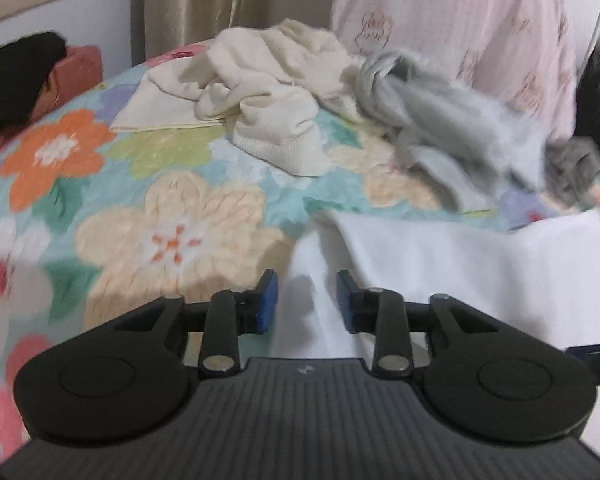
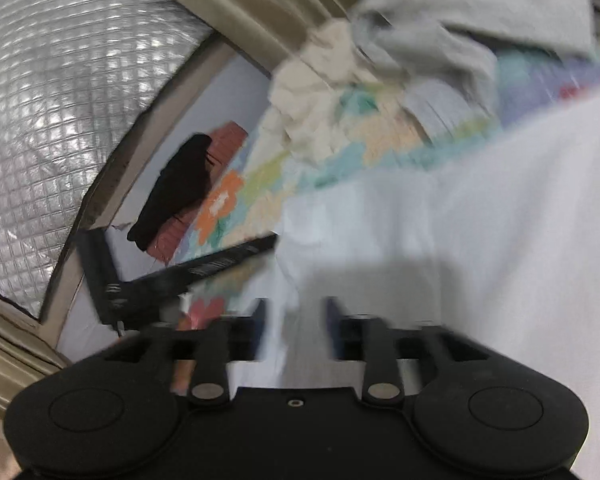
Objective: Fold clothes
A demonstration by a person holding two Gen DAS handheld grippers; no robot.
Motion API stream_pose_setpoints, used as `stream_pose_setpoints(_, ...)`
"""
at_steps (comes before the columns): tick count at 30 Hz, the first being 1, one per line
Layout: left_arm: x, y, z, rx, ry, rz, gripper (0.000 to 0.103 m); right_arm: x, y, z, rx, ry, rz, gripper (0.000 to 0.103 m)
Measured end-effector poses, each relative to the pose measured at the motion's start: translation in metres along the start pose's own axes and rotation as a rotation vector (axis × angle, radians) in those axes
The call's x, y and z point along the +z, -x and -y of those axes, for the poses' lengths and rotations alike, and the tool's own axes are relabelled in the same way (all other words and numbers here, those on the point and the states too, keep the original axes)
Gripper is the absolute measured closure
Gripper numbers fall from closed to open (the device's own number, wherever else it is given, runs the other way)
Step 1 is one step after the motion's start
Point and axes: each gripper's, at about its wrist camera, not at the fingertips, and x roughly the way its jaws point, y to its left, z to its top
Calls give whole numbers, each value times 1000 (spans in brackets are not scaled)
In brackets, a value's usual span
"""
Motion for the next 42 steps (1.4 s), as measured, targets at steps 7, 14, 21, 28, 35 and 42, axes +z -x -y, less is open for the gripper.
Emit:
stream_pose_setpoints(7,-78,85,28,-177,86,-61,63,-69,46,1,-33,34,-35,55)
stream_pose_setpoints(14,-156,110,63,-224,144,-234,63,-133,74,6,-30,-9,-79,55)
stream_pose_setpoints(21,-191,115,84,-178,123,-253,57,-186,93,8,-68,26,-123,54)
stream_pose_setpoints(28,-192,150,80,-179,178,-138,102,-208,86,-6,-132,191,-103,50)
stream_pose_setpoints(35,-227,154,67,-56,295,-197,101,-223,103,8,-91,193,-20,49)
stream_pose_setpoints(42,-225,150,68,-74,288,-200,95,-220,98,2,-53,206,-19,49)
